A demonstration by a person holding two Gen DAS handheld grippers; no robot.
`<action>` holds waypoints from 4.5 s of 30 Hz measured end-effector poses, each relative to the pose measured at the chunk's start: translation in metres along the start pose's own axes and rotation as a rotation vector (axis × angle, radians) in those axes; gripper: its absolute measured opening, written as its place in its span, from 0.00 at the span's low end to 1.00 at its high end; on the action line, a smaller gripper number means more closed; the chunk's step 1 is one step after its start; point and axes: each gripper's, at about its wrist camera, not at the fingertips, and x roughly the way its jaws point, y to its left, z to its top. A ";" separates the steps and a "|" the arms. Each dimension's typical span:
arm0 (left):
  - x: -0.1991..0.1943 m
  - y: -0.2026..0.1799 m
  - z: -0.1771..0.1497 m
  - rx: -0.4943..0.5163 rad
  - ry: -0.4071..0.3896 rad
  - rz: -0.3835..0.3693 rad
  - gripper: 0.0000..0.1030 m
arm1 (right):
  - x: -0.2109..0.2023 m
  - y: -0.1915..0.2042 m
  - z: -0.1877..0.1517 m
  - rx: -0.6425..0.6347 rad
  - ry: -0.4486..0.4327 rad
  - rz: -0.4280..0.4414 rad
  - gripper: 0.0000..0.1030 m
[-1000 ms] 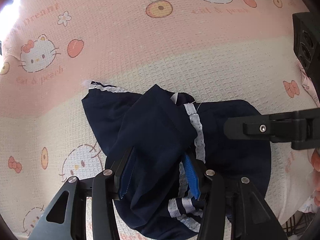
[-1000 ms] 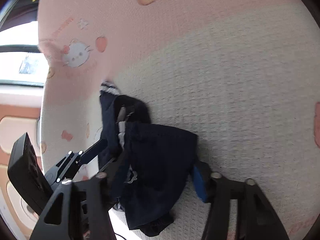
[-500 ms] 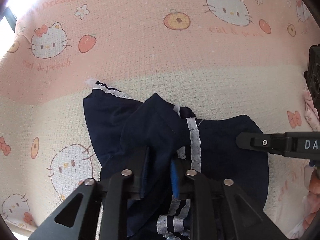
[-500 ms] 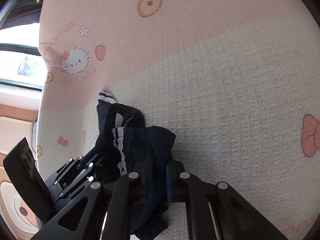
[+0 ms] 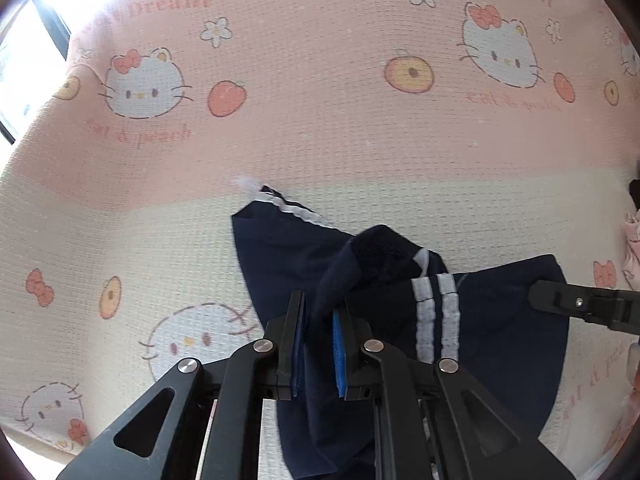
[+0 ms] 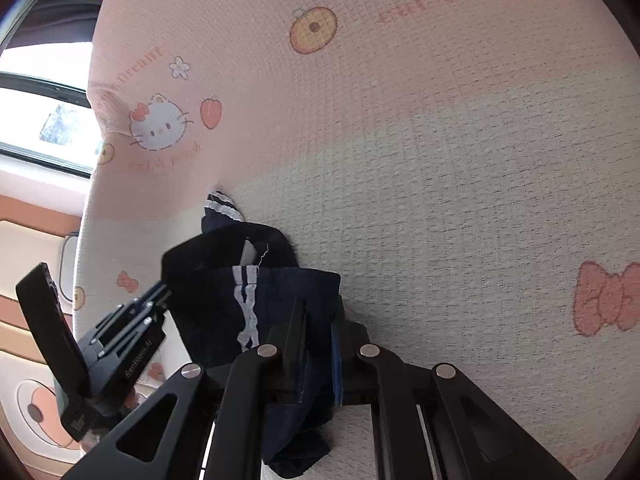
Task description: Fold clothes
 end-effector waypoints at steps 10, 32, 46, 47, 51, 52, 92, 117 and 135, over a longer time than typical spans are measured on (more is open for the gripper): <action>0.018 0.036 -0.004 -0.061 0.043 0.075 0.10 | 0.011 -0.011 -0.005 0.040 0.058 -0.083 0.08; -0.006 0.082 -0.017 -0.350 -0.044 -0.397 0.12 | -0.008 0.019 -0.018 -0.117 -0.059 -0.028 0.68; -0.027 0.022 -0.028 -0.178 0.073 -0.334 0.12 | -0.034 0.017 -0.037 -0.055 -0.032 0.031 0.70; -0.030 0.018 -0.032 -0.177 0.071 -0.344 0.12 | -0.035 0.016 -0.039 -0.048 -0.028 0.039 0.70; -0.039 -0.001 -0.045 -0.156 0.089 -0.460 0.12 | -0.040 0.007 -0.044 0.002 -0.002 0.098 0.70; -0.041 -0.008 -0.048 -0.136 0.093 -0.473 0.12 | -0.040 0.004 -0.044 0.023 0.003 0.116 0.70; -0.037 -0.033 -0.065 -0.029 0.181 -0.288 0.78 | 0.031 0.009 -0.025 0.173 0.177 0.350 0.10; -0.017 -0.039 -0.035 0.020 0.087 -0.227 0.18 | 0.006 0.006 -0.021 0.152 0.130 0.427 0.13; -0.038 0.022 -0.071 -0.090 0.019 -0.167 0.17 | 0.020 -0.002 -0.034 0.107 0.144 0.122 0.47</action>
